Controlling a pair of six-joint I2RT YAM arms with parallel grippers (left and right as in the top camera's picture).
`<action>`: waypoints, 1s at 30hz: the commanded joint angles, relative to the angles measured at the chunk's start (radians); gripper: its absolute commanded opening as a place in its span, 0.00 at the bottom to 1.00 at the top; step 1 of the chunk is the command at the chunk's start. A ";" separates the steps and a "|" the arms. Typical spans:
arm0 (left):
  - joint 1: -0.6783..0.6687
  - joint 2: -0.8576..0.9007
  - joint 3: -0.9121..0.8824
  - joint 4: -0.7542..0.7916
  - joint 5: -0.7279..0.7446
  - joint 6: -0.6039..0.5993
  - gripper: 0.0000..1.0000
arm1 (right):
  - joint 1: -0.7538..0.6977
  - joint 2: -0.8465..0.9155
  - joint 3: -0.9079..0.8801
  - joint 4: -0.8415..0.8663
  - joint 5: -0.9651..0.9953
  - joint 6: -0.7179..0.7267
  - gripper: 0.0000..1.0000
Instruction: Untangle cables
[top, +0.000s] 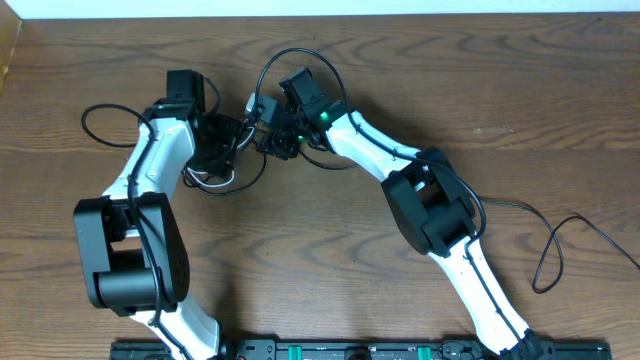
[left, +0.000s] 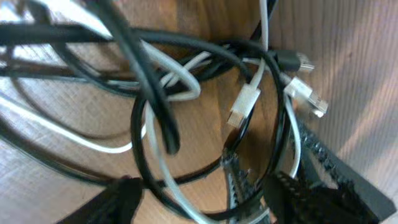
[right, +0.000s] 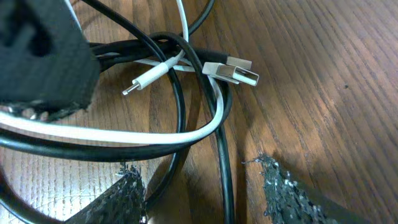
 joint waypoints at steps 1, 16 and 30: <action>0.000 0.027 -0.019 0.027 -0.032 -0.041 0.61 | -0.001 0.026 -0.002 -0.010 0.001 0.011 0.59; 0.000 0.042 -0.019 0.063 -0.153 0.079 0.07 | -0.010 0.026 -0.002 -0.027 0.082 0.011 0.55; 0.010 0.042 -0.019 0.036 0.215 0.358 0.07 | -0.091 0.026 -0.002 -0.084 0.067 0.055 0.55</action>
